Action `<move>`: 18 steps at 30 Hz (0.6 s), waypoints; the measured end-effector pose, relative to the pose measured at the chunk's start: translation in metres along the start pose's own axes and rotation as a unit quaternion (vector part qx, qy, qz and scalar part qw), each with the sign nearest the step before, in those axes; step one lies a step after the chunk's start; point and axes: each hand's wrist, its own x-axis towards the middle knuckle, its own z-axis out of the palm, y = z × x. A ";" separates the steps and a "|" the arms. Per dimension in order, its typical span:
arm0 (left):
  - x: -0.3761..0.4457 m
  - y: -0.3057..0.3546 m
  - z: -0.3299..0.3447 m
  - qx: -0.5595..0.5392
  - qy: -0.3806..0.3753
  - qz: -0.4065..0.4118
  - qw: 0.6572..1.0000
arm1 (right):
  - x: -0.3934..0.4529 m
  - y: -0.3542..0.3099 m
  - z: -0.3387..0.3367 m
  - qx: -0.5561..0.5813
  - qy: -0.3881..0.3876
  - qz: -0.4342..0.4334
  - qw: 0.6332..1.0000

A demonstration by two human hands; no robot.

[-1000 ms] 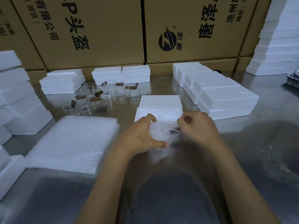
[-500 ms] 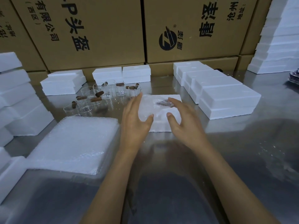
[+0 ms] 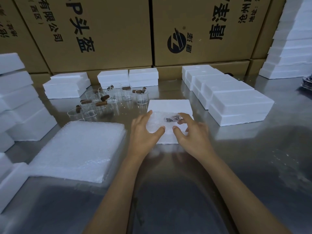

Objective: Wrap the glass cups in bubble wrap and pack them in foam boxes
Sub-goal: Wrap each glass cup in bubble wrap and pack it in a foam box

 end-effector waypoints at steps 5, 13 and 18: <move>-0.001 0.001 0.000 -0.032 -0.023 -0.008 0.999 | 0.000 0.004 0.003 0.003 0.004 0.006 1.000; 0.000 0.002 -0.010 -0.115 -0.065 -0.043 0.990 | 0.003 0.009 0.003 0.047 -0.004 -0.008 0.999; 0.000 0.003 -0.014 -0.145 -0.076 -0.060 0.985 | 0.007 0.012 0.000 0.053 -0.017 0.000 0.998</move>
